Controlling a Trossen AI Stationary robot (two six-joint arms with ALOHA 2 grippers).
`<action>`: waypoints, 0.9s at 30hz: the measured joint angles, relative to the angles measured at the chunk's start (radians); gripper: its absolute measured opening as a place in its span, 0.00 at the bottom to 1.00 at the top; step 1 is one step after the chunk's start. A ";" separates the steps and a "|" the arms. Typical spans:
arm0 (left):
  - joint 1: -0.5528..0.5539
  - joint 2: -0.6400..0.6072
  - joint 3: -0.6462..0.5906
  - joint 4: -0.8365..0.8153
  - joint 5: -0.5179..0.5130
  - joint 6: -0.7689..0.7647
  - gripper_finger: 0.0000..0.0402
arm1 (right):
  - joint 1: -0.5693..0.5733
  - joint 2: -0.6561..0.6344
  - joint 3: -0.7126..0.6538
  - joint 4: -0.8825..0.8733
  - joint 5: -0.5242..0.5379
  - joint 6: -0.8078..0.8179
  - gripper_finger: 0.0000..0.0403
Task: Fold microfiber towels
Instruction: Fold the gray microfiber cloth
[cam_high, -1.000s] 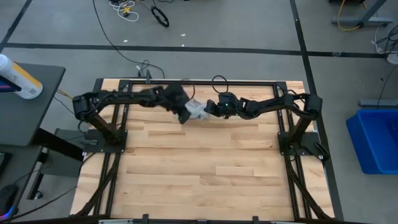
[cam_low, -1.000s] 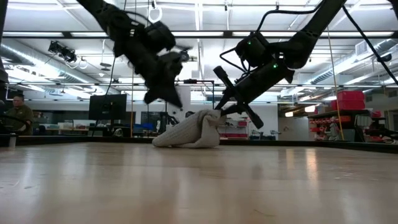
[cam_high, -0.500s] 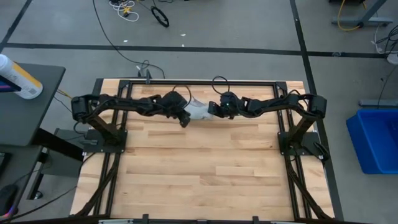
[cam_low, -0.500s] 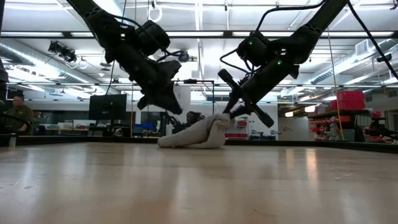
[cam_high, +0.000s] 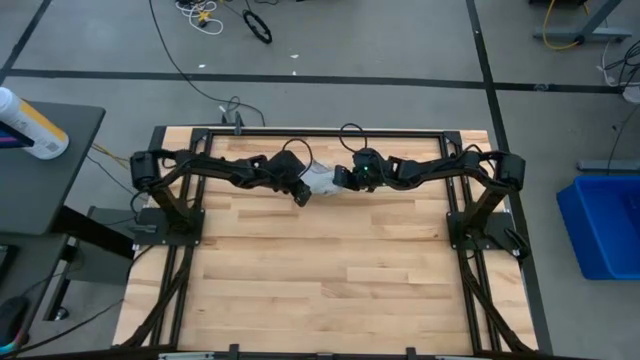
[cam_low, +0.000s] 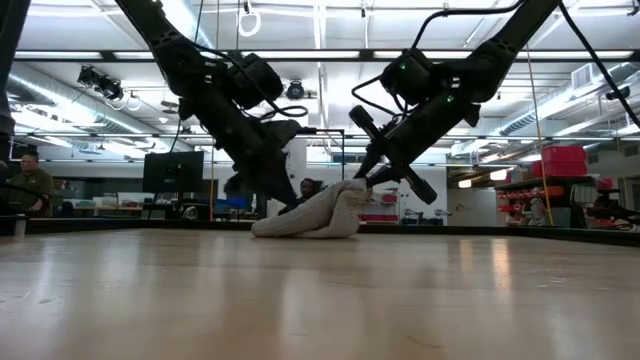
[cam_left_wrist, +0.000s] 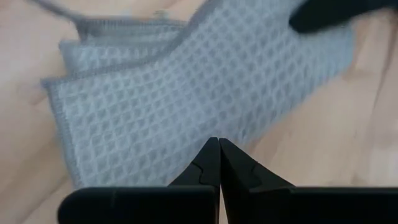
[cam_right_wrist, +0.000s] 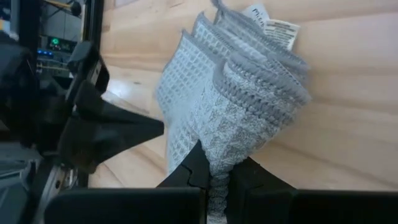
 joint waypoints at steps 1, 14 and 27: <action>0.001 0.012 0.002 0.030 0.000 -0.008 0.00 | 0.003 0.000 0.000 0.001 0.000 0.000 0.05; -0.014 0.225 0.149 0.112 0.042 -0.081 0.00 | 0.004 0.000 0.000 0.095 -0.046 -0.003 0.05; -0.049 0.260 0.190 0.153 -0.040 -0.077 0.00 | -0.001 0.001 0.000 0.094 -0.052 -0.017 0.05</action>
